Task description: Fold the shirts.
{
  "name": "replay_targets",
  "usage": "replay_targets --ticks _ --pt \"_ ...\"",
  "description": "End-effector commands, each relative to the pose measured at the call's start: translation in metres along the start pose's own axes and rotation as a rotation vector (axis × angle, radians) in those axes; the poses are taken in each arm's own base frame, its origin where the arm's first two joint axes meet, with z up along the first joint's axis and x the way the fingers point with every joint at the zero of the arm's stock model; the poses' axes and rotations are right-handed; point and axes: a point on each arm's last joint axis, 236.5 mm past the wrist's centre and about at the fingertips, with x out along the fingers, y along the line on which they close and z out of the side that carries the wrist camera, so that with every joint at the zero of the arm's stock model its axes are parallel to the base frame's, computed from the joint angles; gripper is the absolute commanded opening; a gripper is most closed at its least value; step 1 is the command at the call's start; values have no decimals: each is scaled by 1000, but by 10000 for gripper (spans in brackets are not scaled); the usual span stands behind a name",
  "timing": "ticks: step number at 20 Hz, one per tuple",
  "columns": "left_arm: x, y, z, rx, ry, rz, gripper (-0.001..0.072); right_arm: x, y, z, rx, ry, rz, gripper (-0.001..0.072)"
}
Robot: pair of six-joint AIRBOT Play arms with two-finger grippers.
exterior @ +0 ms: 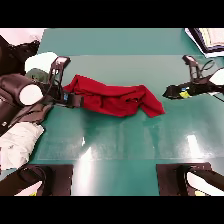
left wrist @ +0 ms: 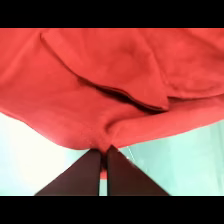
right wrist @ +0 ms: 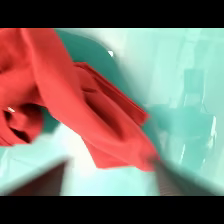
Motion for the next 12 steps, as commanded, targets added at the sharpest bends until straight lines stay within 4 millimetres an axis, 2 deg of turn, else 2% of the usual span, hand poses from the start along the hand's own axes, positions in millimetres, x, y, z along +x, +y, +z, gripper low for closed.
replay_targets --ticks 1,5,8,10,11,12 --pt "-10 4 -4 14 36 24 28 6 -15 -16 18 63 2 668" --pt "-10 9 -15 33 86 43 28 53 -11 -43 -34 187 21 668" --pt "-10 9 -16 33 88 43 28 84 -5 -43 -60 203 20 668" --pt "-10 9 -16 33 88 43 28 97 -2 -45 -73 212 18 654" --pt "-10 9 -16 32 88 43 28 101 -2 -47 -77 222 17 594" --pt "-10 9 -16 32 88 43 28 103 -1 -50 -85 236 15 366"
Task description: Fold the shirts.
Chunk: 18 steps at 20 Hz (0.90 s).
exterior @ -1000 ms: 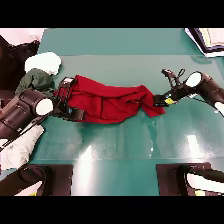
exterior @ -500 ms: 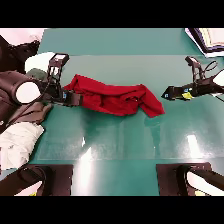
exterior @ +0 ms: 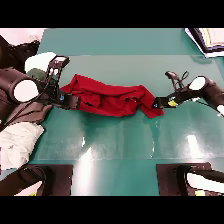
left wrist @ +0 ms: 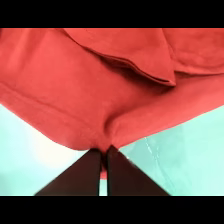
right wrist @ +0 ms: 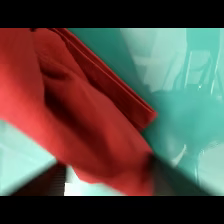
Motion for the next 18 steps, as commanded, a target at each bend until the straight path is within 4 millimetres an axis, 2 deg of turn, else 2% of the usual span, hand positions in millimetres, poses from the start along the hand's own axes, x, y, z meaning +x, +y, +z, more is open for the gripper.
replay_targets --ticks 1,2,4,6,7,8,10,11,13,15,17,18 --pt "0 0 -1 1 4 2 28 17 2 -3 -22 29 -5 79" --pt "0 1 0 2 2 3 28 14 4 -4 -22 33 -1 16" --pt "-7 12 6 16 -27 51 28 -6 9 -1 -36 20 6 16" --pt "-36 19 24 21 -95 82 28 -50 22 13 -59 -59 19 17" --pt "-62 18 38 22 -163 73 28 -81 32 21 -46 -121 35 17" --pt "-91 15 52 26 -241 54 28 -122 50 34 -28 -224 75 16" --pt "-163 8 77 26 -420 6 28 -215 83 55 -73 -480 123 16" --pt "-202 6 85 20 -511 -18 28 -262 94 57 -102 -603 114 16" --pt "-274 5 91 7 -674 -64 28 -345 109 48 -139 -804 74 16" --pt "-334 7 84 -5 -805 -106 28 -412 118 29 -166 -975 14 16" --pt "-376 8 69 -12 -877 -147 28 -461 120 8 -163 -1108 -66 16" --pt "-388 6 64 -9 -899 -171 28 -479 118 -3 -154 -1160 -111 16"
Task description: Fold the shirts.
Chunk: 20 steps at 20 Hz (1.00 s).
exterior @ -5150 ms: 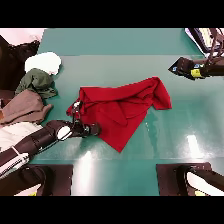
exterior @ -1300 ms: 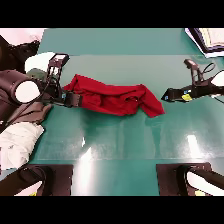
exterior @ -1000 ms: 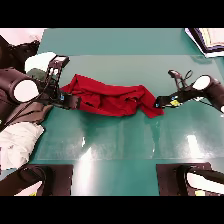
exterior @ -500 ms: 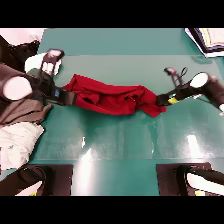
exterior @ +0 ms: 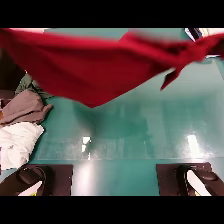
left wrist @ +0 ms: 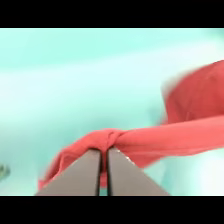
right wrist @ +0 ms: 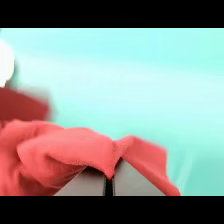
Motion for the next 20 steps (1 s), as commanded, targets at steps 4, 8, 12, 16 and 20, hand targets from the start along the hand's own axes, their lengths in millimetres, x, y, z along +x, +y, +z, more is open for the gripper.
replay_targets --ticks 4,8,12,16,20 --pt "-71 -34 23 -21 -92 -179 28 -124 -5 56 -45 -321 -296 16" --pt "-43 -30 -13 18 57 -149 28 -132 -24 54 57 -338 -380 16" --pt "-8 -18 -46 74 182 -89 28 -99 -39 33 142 -191 -320 16" --pt "33 17 -74 104 260 67 28 -41 -59 -18 282 119 -223 16" --pt "100 54 -127 191 361 211 28 40 -89 -66 333 402 -174 16"
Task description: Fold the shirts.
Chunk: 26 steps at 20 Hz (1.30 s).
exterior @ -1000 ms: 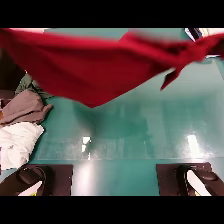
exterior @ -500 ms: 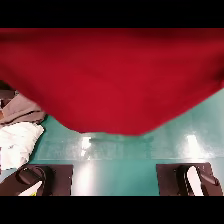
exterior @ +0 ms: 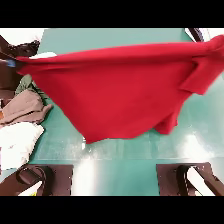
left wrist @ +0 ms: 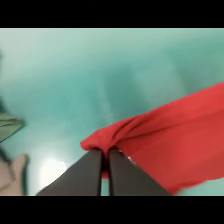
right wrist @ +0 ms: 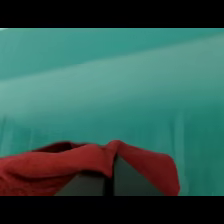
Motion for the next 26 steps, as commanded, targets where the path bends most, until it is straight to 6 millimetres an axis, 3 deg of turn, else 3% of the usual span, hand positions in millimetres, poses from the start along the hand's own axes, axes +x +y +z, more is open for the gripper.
replay_targets --ticks 1,4,8,11,14,15,16,17,19,20,21,26 --pt "74 22 -27 76 67 131 28 82 -24 -33 2 276 -41 16" --pt "147 37 -46 43 119 173 27 169 -29 -57 -70 418 -82 16" --pt "221 66 -52 -103 142 181 28 269 9 -64 -139 359 -10 17" --pt "264 72 -73 -137 205 174 29 321 36 -60 -166 256 39 17" --pt "284 75 -92 -124 266 188 29 352 52 -53 -158 168 76 22" --pt "284 77 -92 -120 268 194 162 357 54 -51 -143 154 86 163" --pt "282 81 -91 -104 269 211 525 360 53 -50 -132 146 90 483" --pt "275 88 -91 -88 290 241 652 360 50 -49 -131 149 84 657" --pt "255 102 -101 -63 376 304 652 348 38 -46 -120 169 67 639" --pt "245 103 -111 -56 429 316 604 340 30 -46 -113 192 55 563" --pt "237 100 -124 -62 489 309 520 330 22 -50 -109 228 43 552" --pt "213 47 -214 -190 703 126 501 278 3 -92 -204 479 26 552"
